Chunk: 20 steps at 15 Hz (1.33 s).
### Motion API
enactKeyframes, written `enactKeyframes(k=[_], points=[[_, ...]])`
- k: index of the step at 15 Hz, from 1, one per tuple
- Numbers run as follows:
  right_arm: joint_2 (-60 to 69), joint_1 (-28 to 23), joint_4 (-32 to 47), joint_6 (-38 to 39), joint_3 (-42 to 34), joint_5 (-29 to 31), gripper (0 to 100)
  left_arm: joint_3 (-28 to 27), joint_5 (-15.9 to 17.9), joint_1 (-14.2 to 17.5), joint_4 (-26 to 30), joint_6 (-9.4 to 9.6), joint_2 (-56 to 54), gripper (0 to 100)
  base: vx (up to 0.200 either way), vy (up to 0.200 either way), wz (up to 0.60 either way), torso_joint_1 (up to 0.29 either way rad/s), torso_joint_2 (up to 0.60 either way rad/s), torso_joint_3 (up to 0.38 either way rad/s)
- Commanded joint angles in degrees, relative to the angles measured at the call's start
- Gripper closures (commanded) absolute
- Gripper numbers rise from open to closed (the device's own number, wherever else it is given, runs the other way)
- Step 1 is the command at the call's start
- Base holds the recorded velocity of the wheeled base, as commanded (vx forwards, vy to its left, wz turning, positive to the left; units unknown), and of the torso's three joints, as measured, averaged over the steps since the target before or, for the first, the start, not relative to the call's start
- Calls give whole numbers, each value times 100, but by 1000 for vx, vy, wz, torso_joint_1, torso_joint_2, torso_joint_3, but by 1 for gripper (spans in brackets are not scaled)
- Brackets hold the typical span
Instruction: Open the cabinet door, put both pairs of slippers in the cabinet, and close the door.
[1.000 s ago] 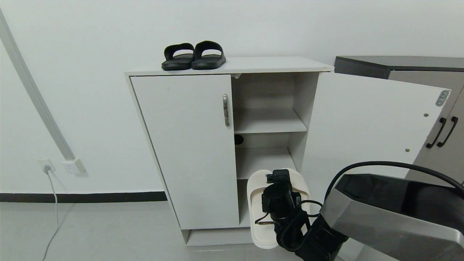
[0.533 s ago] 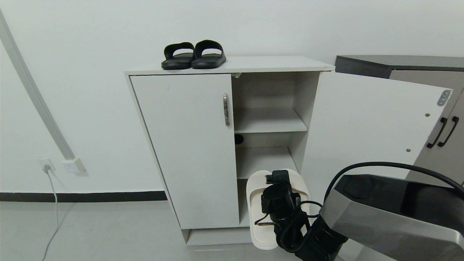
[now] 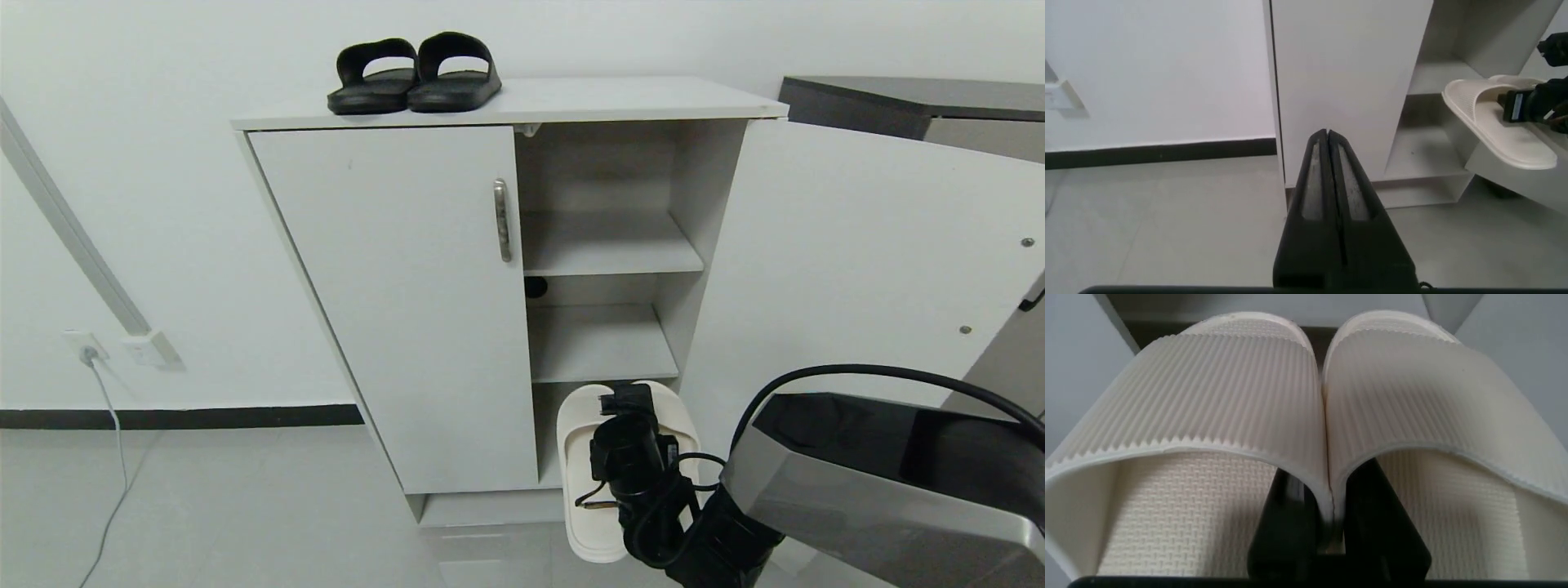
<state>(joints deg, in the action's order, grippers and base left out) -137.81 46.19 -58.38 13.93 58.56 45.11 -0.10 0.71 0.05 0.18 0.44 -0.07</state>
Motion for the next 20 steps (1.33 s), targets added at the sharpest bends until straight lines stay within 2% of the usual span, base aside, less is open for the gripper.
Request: enactKeyframes(k=[1, 5, 7, 11, 12, 20], points=[[9, 4, 2, -5, 6, -2, 100, 1, 0, 4, -1, 0, 7, 100, 0, 0, 0, 2, 2, -193], [-26, 4, -7, 4, 6, -2, 100, 1, 0, 4, -1, 0, 7, 100, 0, 0, 0, 4, 2, -193], [-140, 4, -314, -40, -3, 7, 100, 1, 0, 4, -1, 0, 7, 100, 0, 0, 0, 5, -2, -163], [-474, -49, -2257, -1174, -196, -46, 100, 1, 0, 4, -1, 0, 7, 100, 0, 0, 0, 0, 0, 0], [-571, -75, -2538, -1393, -196, -54, 100, 1, 0, 4, -1, 0, 7, 100, 0, 0, 0, 0, 0, 0], [-615, -93, -2582, -1420, -187, -63, 100, 1, 0, 4, -1, -26, 7, 100, 0, 0, 0, 0, 0, 0]])
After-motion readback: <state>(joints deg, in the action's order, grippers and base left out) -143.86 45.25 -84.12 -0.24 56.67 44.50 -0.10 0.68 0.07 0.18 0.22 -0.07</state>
